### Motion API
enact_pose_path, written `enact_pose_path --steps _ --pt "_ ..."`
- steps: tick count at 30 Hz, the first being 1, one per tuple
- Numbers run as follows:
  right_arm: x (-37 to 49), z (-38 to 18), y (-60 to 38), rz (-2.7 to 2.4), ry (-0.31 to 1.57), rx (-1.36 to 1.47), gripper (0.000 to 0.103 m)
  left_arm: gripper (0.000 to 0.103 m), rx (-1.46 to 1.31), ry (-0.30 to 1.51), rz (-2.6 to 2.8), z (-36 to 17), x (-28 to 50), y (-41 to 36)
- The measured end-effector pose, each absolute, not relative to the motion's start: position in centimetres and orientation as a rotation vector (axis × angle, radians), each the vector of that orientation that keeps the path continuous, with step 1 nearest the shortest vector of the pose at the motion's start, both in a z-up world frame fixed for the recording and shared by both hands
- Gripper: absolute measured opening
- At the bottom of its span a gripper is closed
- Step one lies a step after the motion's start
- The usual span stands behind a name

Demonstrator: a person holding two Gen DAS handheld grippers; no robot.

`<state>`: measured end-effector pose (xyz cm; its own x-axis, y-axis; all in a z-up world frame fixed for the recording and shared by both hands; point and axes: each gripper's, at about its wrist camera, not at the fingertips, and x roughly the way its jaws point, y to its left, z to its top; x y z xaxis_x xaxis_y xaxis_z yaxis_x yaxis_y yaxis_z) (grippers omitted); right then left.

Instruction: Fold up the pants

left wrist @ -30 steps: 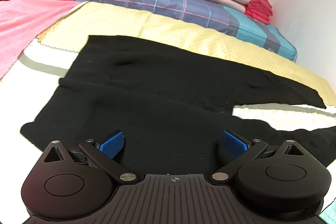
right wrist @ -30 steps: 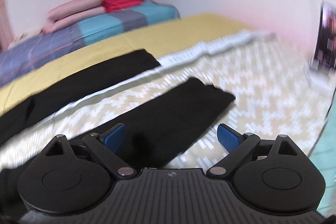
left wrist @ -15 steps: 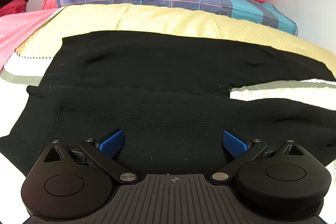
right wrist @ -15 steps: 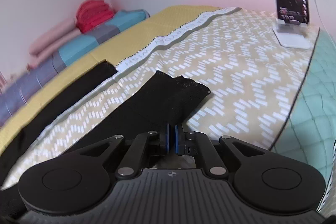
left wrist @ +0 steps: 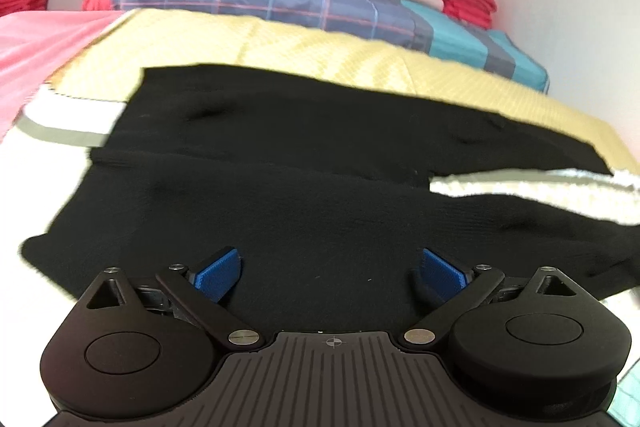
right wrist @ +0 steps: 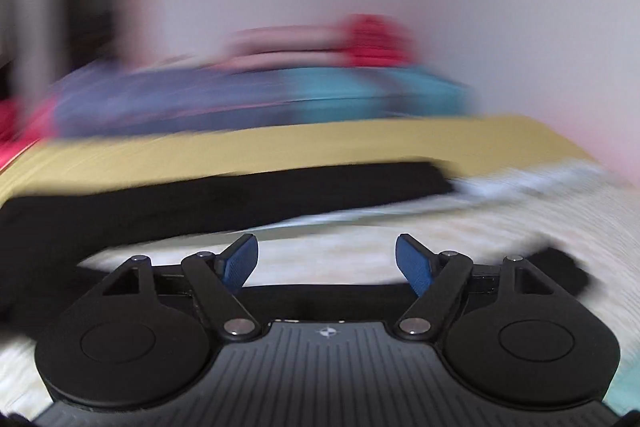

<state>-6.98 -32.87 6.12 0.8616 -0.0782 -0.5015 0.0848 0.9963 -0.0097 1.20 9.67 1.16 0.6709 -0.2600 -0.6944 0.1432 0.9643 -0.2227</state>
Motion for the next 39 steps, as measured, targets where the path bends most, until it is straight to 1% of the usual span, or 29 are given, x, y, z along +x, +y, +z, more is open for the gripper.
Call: enact_pose_path --steps 6,10,12,15,17,18,19,20,21,22,24,26,28,30,31,33,35,38,39 --pt "-6.9 5.5 -15.8 0.473 0.542 -0.331 0.080 0.103 -0.181 0.723 -0.096 3.1 -2.6 15.1" --pt "-6.5 3.9 -6.8 0.659 0.545 -0.507 0.077 0.103 -0.235 0.709 0.011 3.1 -4.4 19.5" --pt "-5.3 3.2 -3.6 0.707 0.569 -0.543 0.065 0.103 -0.260 0.704 0.046 3.1 -5.3 21.3" --pt "-3.3 2.0 0.0 0.740 0.589 -0.566 0.057 0.103 -0.291 0.696 0.086 3.1 -6.4 23.4" --pt "-2.2 1.5 1.6 0.741 0.574 -0.551 0.053 0.103 -0.307 0.693 0.103 3.0 -7.0 24.5" --pt "-1.6 1.5 2.3 0.736 0.567 -0.546 0.039 0.103 -0.314 0.692 0.106 3.0 -7.1 24.9" --pt "-1.0 1.6 2.7 0.715 0.573 -0.511 0.022 0.103 -0.319 0.691 0.109 2.9 -7.2 25.1" --pt "-0.2 1.7 2.7 0.701 0.622 -0.448 0.009 0.103 -0.324 0.689 0.111 2.9 -7.4 25.4" --pt "-0.6 2.1 2.4 0.708 0.649 -0.386 0.009 0.103 -0.327 0.686 0.113 3.0 -7.6 25.4" --pt "-2.4 2.8 2.4 0.771 0.633 -0.370 0.009 0.103 -0.329 0.680 0.113 3.1 -7.8 25.6" --pt "-6.6 2.7 3.2 0.881 0.578 -0.477 0.009 0.103 -0.330 0.658 0.111 3.6 -8.2 25.9" --pt "-8.5 1.3 4.0 0.874 0.520 -0.604 0.009 0.103 -0.334 0.645 0.110 3.9 -8.0 26.1" --pt "-8.2 1.5 3.7 0.871 0.523 -0.585 0.015 0.103 -0.341 0.641 0.107 3.9 -7.6 26.1" --pt "-7.9 2.9 2.6 0.906 0.569 -0.509 0.053 0.103 -0.345 0.652 0.103 3.7 -7.1 26.0" --pt "-7.5 3.8 1.6 0.954 0.592 -0.447 0.058 0.103 -0.341 0.656 0.099 3.4 -7.1 26.0" --pt "-6.4 5.4 -0.1 0.985 0.614 -0.332 0.059 0.103 -0.325 0.661 0.106 3.2 -7.1 26.0" --pt "-4.8 6.4 -0.6 0.925 0.611 -0.284 0.059 0.103 -0.316 0.663 0.129 3.1 -7.4 26.5" --pt "-1.6 6.7 0.0 0.872 0.655 -0.243 0.040 0.103 -0.335 0.653 0.166 3.2 -8.2 27.7" --pt "-0.9 6.6 0.6 0.891 0.673 -0.229 0.040 0.103 -0.344 0.647 0.175 3.3 -8.6 28.1"
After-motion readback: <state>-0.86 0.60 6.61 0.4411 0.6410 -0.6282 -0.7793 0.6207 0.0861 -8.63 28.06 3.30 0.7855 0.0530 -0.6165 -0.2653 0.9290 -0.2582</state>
